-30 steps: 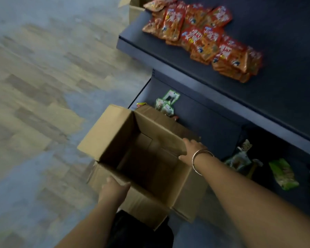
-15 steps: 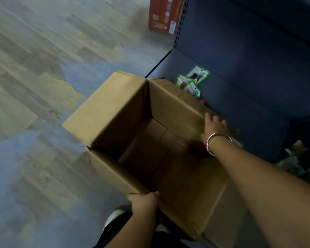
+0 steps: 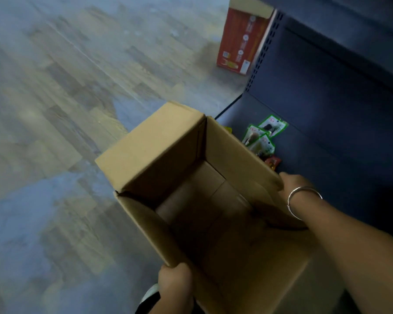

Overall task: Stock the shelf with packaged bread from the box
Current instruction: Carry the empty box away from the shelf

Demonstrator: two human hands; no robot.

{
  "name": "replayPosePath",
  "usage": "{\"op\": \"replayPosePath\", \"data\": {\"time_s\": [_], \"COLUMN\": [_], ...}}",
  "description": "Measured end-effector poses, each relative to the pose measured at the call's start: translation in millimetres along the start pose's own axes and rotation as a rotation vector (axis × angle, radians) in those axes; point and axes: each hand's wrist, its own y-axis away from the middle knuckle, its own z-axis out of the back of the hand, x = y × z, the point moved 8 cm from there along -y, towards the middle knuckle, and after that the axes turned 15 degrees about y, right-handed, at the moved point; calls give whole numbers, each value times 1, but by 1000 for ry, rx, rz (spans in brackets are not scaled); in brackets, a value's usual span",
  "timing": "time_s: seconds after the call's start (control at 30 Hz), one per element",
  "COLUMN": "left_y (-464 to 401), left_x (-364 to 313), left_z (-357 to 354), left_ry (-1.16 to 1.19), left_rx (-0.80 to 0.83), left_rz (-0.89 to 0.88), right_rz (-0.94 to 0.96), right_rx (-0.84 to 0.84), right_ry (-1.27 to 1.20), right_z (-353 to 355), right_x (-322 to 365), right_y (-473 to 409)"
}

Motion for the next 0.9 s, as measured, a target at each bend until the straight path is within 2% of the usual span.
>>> {"op": "replayPosePath", "data": {"time_s": [0.3, 0.43, 0.63, 0.9], "left_y": [150, 226, 328, 403], "left_x": [-149, -202, -264, -335], "left_z": [132, 193, 270, 341], "left_ry": [-177, -221, -245, -297], "left_rx": [23, -52, -176, -239], "left_rz": [-361, -518, -695, -901], "right_rz": [85, 103, 160, 321], "right_rx": [-3, -19, -5, -98], "right_ry": [-174, -200, -260, -299], "right_z": [162, 237, 312, 432], "right_x": [2, -3, -7, 12], "right_y": [144, 213, 303, 360]}}
